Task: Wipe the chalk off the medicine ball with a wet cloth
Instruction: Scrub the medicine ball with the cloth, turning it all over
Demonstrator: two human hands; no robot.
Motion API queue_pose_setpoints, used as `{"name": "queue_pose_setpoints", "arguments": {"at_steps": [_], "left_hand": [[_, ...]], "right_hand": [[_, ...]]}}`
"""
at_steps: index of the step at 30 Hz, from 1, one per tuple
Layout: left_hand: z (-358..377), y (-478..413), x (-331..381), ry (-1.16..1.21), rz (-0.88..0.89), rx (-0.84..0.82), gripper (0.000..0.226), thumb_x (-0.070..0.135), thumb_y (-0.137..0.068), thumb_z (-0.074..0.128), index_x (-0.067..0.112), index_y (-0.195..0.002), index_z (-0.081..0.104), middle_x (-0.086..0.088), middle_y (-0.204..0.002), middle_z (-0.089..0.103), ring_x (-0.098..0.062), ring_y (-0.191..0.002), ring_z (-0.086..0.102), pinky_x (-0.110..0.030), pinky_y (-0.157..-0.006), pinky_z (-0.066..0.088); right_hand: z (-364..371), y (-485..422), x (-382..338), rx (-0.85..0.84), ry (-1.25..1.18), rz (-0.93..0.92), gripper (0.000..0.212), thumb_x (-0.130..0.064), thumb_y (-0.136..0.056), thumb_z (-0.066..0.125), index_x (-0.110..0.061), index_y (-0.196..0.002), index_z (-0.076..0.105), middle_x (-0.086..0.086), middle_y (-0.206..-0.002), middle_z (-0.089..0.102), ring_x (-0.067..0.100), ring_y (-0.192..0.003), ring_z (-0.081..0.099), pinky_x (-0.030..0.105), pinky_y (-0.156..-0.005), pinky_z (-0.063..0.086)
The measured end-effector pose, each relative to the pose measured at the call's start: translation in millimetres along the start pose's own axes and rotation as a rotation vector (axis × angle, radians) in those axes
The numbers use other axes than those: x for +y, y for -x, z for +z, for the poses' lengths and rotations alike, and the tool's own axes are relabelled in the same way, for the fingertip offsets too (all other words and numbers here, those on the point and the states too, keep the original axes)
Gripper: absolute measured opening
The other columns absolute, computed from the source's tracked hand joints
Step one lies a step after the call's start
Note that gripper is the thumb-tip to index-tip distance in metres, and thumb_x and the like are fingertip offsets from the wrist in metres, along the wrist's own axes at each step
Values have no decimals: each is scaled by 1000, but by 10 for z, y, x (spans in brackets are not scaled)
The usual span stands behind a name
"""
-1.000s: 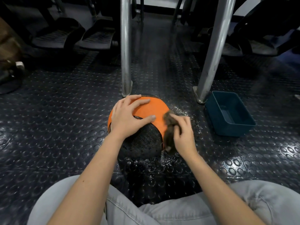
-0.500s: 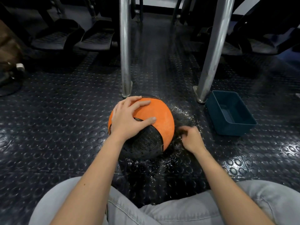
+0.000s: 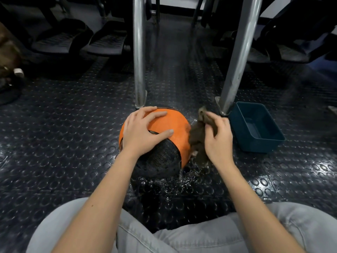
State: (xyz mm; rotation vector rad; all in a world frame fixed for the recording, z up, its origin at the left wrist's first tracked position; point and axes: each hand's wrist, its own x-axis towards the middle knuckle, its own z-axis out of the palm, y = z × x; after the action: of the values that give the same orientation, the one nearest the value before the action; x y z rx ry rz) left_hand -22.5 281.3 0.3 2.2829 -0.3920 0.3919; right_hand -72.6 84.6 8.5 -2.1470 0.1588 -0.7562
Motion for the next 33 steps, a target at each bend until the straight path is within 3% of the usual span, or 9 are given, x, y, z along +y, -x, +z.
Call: {"name": "queue_pose_setpoints", "arguments": {"at_steps": [5,8,11,16,19,23,25,29,33], "left_hand": [[16,-32,18,-38,-34,10,58,78,-63,47,53,-114,56,22,-131,44,-8,-125,37,-35,-110,19],[30,-24,47,-69,-56,24,60,78,-63,44,53,-115,56,20,-133,44,-8,-127,35,-34,-110,15],[29,-35,42,-64,-77,40,59,78,-62,43,53,-114,56,21,-133,44,-7,-127,36,-36,-111,16],[19,-56,52,-45,-92,34,54,76,-66,49,52,-114,57,20,-133,44,-8,-127,36,-38,-113,17],[20,-80,72,-47,-142,43,42,66,-76,61,50,-115,58,19,-134,43,-8,-130,34,-38,-114,13],[59,-71,84,-64,-192,88,40,61,-79,62,47,-116,59,18,-134,44,-9,-129,35,-38,-114,12],[91,-79,105,-75,-213,105,40,62,-79,61,47,-116,59,18,-134,44,-9,-130,35,-37,-113,11],[115,-90,144,-89,-240,128,41,63,-79,60,47,-117,59,18,-134,44,-9,-130,34,-37,-113,10],[79,-84,95,-54,-274,135,40,61,-80,61,46,-116,59,17,-134,44,-10,-130,35,-38,-113,12]], "right_hand": [[227,344,81,-224,108,29,33,-1,-93,43,-11,-122,56,6,-114,46,16,-97,52,33,-90,43],[143,237,166,-124,97,170,33,-1,-93,44,-11,-122,57,4,-110,43,16,-99,52,9,-84,36],[105,214,-27,30,-46,-11,32,0,-92,44,-7,-121,56,4,-110,43,-6,-96,45,-1,-85,30],[300,496,119,-215,171,2,28,-6,-94,39,-8,-118,52,8,-115,40,27,-87,56,40,-74,49],[159,328,237,-152,193,255,26,-6,-97,40,-9,-120,52,6,-117,39,24,-93,56,28,-76,41],[162,320,-62,-50,-34,-68,32,1,-91,44,-6,-120,55,2,-113,40,-8,-95,42,6,-90,32],[284,468,-15,-165,10,-165,34,0,-89,42,-6,-120,54,3,-115,39,0,-96,47,12,-89,39],[264,384,323,-244,225,339,26,-6,-95,42,-8,-120,49,10,-120,39,32,-94,57,44,-85,46],[210,317,35,-22,-11,24,28,0,-92,45,-5,-118,53,6,-115,42,-2,-97,45,8,-90,34]]}}
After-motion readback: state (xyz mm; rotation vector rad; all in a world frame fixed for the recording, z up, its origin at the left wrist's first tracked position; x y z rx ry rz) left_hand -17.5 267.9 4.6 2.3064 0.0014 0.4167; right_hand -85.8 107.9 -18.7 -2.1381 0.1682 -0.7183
